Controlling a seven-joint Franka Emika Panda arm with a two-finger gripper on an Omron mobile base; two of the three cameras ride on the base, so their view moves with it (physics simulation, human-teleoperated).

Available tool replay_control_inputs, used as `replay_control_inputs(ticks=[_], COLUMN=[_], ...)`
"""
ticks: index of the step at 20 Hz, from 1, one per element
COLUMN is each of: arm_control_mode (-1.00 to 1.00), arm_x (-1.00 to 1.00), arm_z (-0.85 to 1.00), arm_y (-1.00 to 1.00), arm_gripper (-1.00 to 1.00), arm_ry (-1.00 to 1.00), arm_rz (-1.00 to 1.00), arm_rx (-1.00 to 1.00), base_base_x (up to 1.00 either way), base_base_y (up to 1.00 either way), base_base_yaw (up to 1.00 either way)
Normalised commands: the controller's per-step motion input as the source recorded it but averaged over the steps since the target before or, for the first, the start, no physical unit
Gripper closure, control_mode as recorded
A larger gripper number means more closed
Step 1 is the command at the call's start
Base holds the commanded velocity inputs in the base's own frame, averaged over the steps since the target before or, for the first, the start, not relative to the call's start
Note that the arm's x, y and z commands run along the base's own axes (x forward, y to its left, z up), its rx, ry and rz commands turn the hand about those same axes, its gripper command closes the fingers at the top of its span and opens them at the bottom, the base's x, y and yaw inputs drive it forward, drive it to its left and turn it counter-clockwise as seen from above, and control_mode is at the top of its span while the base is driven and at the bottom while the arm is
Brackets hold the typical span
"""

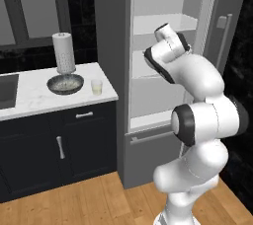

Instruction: Grab a lemon wedge from the fridge and one ice cube from the ice bowl, and put them in the glass of lemonade.

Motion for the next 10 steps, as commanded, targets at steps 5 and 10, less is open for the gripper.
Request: replay_control_inputs(ticks=[5,10], arm_control_mode=[-1.0,-1.0], arm_x=[-1.0,-1.0], arm_z=[-0.41,-0.28], arm_y=[-1.0,-1.0], arm_gripper=[-1.0,-1.0], arm_ry=[-0.04,-0.05], arm_rz=[-0.06,-0.05], arm_rx=[-0.04,-0.08], base_base_x=[0.0,0.0], base_base_y=[0.0,0.0], base_base_yaw=[0.0,0.0])
